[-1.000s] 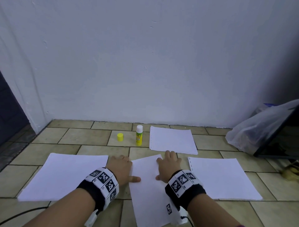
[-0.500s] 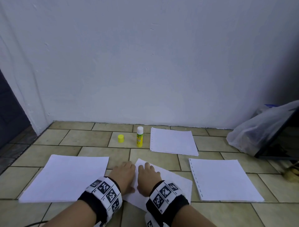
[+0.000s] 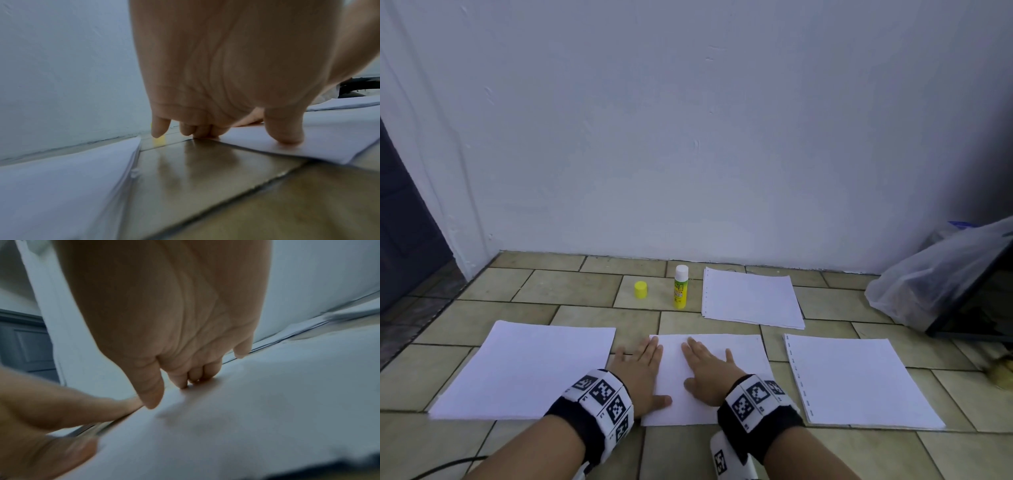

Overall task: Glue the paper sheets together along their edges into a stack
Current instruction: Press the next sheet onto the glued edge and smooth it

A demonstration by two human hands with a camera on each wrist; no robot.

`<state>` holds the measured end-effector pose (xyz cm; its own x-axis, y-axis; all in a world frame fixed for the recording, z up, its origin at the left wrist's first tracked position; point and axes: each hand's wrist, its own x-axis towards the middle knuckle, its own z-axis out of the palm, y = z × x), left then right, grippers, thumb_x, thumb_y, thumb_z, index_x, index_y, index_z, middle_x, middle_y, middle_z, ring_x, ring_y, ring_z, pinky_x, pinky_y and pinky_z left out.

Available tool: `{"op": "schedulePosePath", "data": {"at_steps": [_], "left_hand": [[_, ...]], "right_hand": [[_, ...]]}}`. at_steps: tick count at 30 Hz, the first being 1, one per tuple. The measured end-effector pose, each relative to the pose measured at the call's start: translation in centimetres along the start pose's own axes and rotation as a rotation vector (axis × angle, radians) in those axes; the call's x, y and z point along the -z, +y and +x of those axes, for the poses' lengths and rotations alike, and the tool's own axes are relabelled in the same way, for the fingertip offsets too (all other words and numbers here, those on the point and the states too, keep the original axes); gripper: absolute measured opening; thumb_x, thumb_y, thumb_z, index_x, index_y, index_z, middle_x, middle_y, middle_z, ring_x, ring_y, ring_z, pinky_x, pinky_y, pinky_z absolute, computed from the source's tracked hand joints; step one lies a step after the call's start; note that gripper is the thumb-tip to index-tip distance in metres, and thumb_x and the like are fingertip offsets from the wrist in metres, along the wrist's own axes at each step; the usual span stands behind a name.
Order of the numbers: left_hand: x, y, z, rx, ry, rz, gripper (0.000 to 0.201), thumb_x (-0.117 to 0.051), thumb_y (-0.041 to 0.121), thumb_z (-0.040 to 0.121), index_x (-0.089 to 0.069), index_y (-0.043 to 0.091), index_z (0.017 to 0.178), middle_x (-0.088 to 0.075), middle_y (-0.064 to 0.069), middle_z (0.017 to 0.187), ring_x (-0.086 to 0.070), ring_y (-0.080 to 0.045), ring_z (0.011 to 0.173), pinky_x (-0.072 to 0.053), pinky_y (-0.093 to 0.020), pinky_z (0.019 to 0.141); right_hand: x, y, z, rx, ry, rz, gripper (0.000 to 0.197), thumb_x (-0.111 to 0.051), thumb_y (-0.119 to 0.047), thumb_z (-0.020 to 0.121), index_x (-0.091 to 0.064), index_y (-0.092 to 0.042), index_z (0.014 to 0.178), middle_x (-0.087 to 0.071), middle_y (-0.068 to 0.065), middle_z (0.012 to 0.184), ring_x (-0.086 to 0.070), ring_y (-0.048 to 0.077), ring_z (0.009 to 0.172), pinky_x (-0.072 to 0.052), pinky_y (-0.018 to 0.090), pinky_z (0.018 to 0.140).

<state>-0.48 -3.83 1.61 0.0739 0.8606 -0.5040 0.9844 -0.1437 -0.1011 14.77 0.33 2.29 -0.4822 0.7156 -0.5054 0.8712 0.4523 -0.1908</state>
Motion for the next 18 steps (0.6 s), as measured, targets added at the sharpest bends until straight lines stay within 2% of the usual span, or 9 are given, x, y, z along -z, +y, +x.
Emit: {"op": "schedulePosePath", "data": {"at_steps": [4,8,10,13,15,18], "left_hand": [[0.1,-0.2,-0.1,-0.011,-0.010,-0.017,0.090,-0.033,0.060,0.095,0.014,0.007,0.151,0.021,-0.007,0.159,0.014,-0.017,0.148,-0.002,-0.047,0.119],[0.3,-0.4,-0.3,-0.032,-0.010,-0.025,0.090,-0.034,0.060,0.096,0.014,0.008,0.152,0.022,-0.006,0.159,0.014,-0.016,0.148,-0.001,-0.047,0.119],[0.2,-0.5,-0.2,-0.040,-0.010,-0.027,0.091,-0.035,0.061,0.095,0.014,0.008,0.152,0.022,-0.006,0.159,0.015,-0.016,0.148,-0.001,-0.048,0.119],[0.3,-1.0,-0.2,-0.052,-0.007,-0.038,0.095,-0.038,0.065,0.092,0.011,0.011,0.153,0.019,-0.003,0.160,0.012,-0.014,0.148,-0.001,-0.048,0.119],[0.7,-1.3,-0.4,-0.040,0.002,-0.087,0.093,-0.039,0.067,0.090,0.001,0.014,0.154,0.008,-0.001,0.162,0.002,-0.015,0.149,-0.001,-0.049,0.118],[1.5,-1.1,-0.3,0.006,0.114,-0.115,0.074,-0.039,0.065,0.091,-0.028,0.016,0.144,-0.026,-0.003,0.150,-0.023,-0.021,0.140,-0.010,-0.050,0.116]], "right_hand": [[0.4,3.2,-0.9,-0.100,-0.017,0.052,0.069,-0.024,-0.049,0.101,0.010,-0.018,0.152,0.017,-0.005,0.158,0.008,0.010,0.147,0.007,0.050,0.116],[0.5,5.3,-1.5,-0.173,-0.022,0.095,0.068,-0.021,-0.051,0.101,0.010,-0.019,0.152,0.017,-0.006,0.159,0.007,0.010,0.147,0.004,0.052,0.116],[0.4,5.2,-1.5,-0.181,-0.016,0.098,0.068,-0.024,-0.049,0.101,0.009,-0.019,0.152,0.016,-0.006,0.159,0.007,0.011,0.147,0.003,0.051,0.117],[0.3,4.6,-1.3,-0.176,0.047,0.108,0.076,-0.040,-0.046,0.098,0.005,-0.016,0.153,0.010,-0.002,0.160,0.002,0.014,0.148,-0.002,0.049,0.118],[0.3,4.4,-1.3,-0.162,0.076,0.095,0.083,-0.051,-0.041,0.095,0.002,-0.013,0.153,0.006,0.000,0.161,0.000,0.016,0.148,-0.003,0.047,0.118],[0.4,4.0,-1.3,-0.122,0.091,0.073,0.087,-0.057,-0.034,0.093,0.002,-0.011,0.152,0.002,0.003,0.161,-0.003,0.018,0.148,-0.005,0.046,0.118]]}}
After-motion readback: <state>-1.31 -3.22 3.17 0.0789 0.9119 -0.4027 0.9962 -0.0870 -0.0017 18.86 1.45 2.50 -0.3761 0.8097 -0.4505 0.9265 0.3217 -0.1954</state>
